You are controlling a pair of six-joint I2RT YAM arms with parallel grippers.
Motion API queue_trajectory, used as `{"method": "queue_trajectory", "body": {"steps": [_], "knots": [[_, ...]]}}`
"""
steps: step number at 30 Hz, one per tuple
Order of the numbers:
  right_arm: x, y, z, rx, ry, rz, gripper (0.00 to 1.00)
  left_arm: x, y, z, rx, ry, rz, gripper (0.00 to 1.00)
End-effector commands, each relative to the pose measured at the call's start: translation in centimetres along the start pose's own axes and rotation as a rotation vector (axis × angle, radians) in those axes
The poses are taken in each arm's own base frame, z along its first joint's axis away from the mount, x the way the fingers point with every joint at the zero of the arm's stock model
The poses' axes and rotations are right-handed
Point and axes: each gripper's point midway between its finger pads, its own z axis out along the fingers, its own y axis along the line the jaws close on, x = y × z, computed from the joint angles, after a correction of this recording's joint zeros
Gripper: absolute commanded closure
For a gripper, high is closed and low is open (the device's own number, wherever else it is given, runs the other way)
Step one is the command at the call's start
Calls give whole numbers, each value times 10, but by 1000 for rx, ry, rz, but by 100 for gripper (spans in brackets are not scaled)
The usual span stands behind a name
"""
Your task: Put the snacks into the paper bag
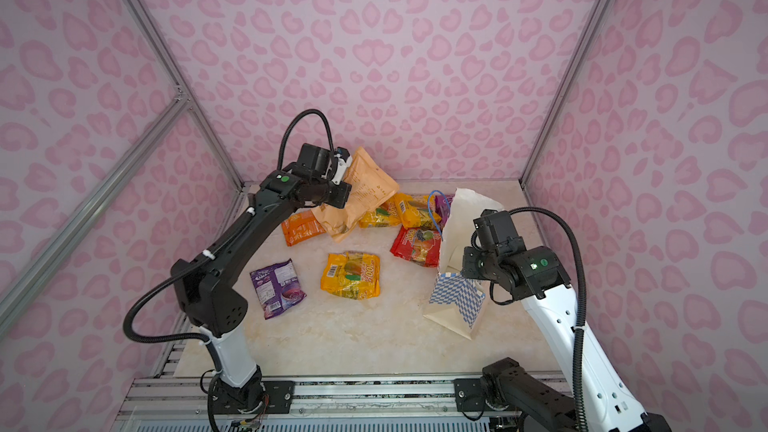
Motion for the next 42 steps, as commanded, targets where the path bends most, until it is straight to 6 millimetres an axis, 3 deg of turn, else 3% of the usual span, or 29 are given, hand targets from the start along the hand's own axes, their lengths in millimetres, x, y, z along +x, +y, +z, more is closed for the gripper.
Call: {"method": "queue_trajectory", "body": {"steps": [1,4,13,16,20,28,34,42], "knots": [[2,3,3,-15,3,-16,100,-46,-6,-100,16,-255,-92,97],[5,0,4,-8,8,-20,100,-46,-13,-123,54,-288,-168,97],[3,-2,4,13,10,-40,100,-65,-62,-187,254,-385,-357,97],[3,-4,4,21,6,-45,100,-78,-90,-207,319,-434,-340,97],[3,-8,2,36,-8,-36,100,-92,-130,-213,417,-448,-379,97],[0,-14,-7,15,-113,48,100,-121,-219,-201,595,-453,-395,97],[1,-9,-10,-95,-196,134,100,-126,-281,-167,676,-404,-364,97],[4,-9,-21,-147,-257,138,100,-108,-317,-102,618,-336,-371,97]]}}
